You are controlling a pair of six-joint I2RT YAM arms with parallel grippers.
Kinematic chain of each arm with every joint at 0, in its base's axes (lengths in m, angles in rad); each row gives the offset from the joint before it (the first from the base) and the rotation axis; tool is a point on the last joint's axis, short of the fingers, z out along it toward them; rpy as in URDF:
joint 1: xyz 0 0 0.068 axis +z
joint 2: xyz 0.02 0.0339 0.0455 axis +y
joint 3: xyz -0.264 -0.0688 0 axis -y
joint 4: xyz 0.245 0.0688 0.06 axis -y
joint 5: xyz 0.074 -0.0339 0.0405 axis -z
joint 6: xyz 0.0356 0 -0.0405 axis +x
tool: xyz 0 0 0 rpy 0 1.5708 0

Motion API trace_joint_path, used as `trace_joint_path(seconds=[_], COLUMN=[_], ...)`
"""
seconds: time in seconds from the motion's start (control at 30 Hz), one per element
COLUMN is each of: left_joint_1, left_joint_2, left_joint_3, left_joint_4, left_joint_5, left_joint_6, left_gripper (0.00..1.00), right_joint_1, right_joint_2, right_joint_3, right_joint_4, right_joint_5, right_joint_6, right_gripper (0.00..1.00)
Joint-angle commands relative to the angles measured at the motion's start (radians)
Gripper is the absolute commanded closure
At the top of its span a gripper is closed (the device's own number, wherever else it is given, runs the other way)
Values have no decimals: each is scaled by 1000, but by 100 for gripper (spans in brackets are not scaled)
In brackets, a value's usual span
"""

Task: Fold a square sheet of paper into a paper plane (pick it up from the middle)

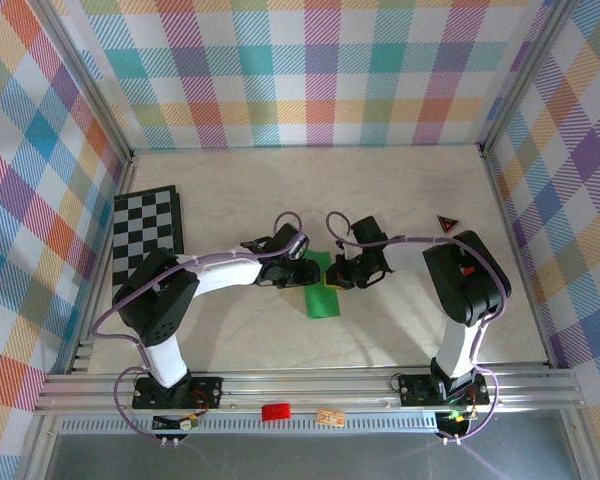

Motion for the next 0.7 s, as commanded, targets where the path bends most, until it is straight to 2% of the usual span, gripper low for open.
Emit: trace_joint_path(seconds=[0.0,0.13,0.3,0.47,0.67], left_joint_1=[36,60,60,77,83], left_joint_2=[-57,-33,25,75,94], left_joint_3=[-22,-42,-48,-85,-95], left_joint_4=[133,235,313,433,408], left_joint_5=[88,225,321,389,386], left_joint_6=[-41,-93,-130,-207,-195], left_gripper=[58,81,98,100,100], right_joint_1=[-27,-30,-31,-31,-31], right_joint_2=[53,51,48,38,37], right_joint_3=[-17,-24,-37,-54,-58], right_joint_4=[-119,-124,-119,-90,-83], right_joint_5=[136,145,155,150,150], right_joint_6=[-61,-71,-66,-40,-28], right_gripper=[100,100,100,100,100])
